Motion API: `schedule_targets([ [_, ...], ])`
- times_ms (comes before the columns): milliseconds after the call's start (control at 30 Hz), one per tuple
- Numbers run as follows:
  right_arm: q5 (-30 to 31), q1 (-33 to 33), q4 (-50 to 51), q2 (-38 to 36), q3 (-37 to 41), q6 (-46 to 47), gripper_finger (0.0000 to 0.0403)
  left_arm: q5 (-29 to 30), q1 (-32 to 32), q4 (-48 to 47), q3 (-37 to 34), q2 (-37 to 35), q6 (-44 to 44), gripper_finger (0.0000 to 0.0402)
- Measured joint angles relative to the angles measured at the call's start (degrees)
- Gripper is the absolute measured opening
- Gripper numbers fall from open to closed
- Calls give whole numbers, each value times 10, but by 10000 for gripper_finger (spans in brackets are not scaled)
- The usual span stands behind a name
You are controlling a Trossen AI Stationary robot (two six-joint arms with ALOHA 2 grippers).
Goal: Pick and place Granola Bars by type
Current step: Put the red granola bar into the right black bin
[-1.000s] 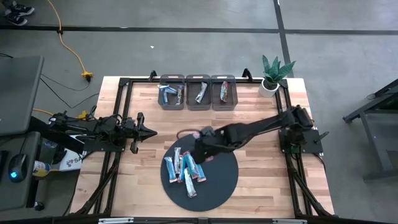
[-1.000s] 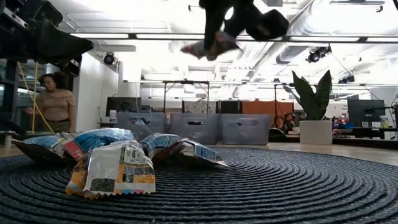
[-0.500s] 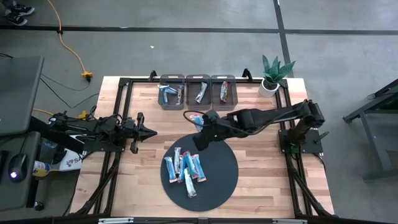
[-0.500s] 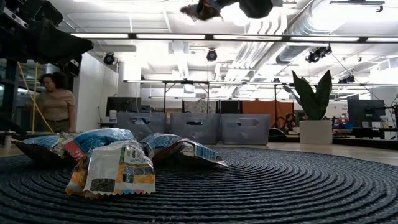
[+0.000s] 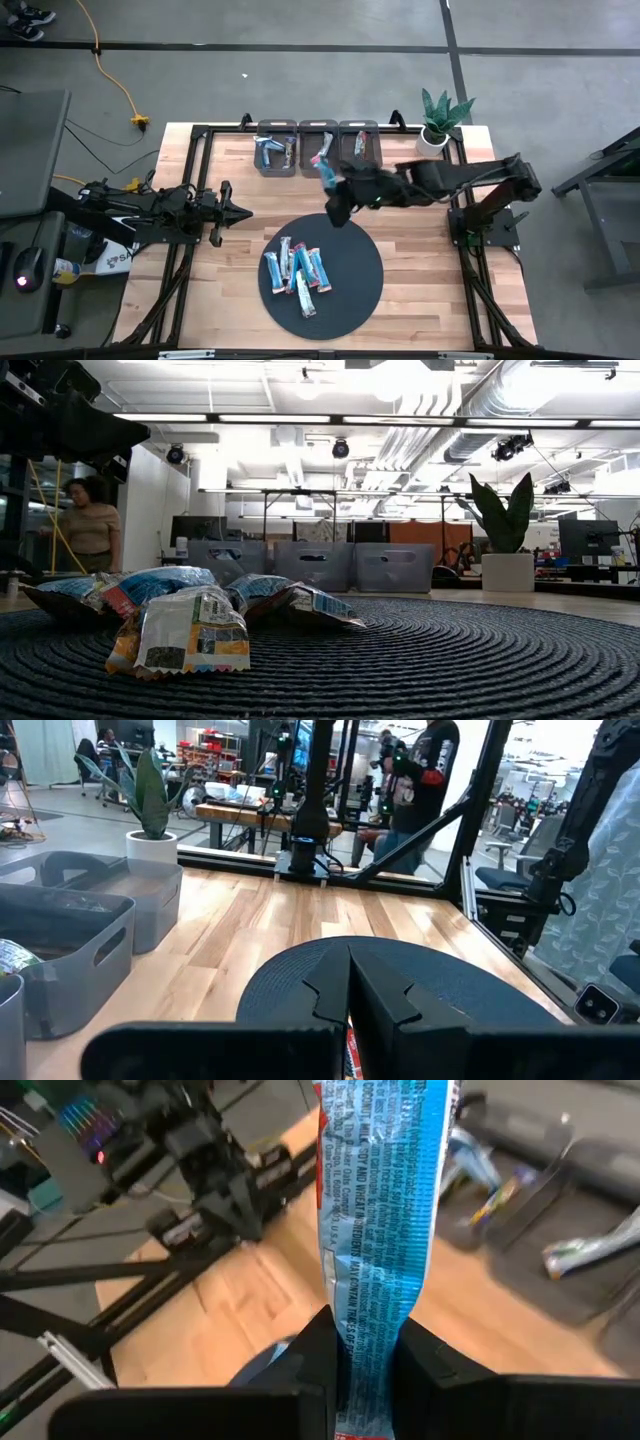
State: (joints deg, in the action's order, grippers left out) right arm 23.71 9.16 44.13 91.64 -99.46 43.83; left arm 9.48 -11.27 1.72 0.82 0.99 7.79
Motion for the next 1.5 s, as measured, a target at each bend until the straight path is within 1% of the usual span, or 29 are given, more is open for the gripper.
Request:
schedule_targets([
  [200,14,-37,3,-41,0,-57,48,0,0,0,0,0,0,1],
  [400,-4,-105,22,-62,0,-117,47,0,0,0,0,0,0,1],
  [500,-36,-147,22,-67,0,-149,43,0,0,0,0,0,0,1],
  [700,-130,-243,37,-64,0,-196,47,0,0,0,0,0,0,1],
  [800,-148,-295,55,-63,0,-203,50,0,0,0,0,0,0,1],
  [1033,-168,-400,83,-61,0,-219,45,0,0,0,0,0,0,1],
  [1233,-206,-453,83,-29,0,-223,44,0,0,0,0,0,0,1],
  [1500,-212,-467,83,86,0,-232,49,0,0,0,0,0,0,1],
])
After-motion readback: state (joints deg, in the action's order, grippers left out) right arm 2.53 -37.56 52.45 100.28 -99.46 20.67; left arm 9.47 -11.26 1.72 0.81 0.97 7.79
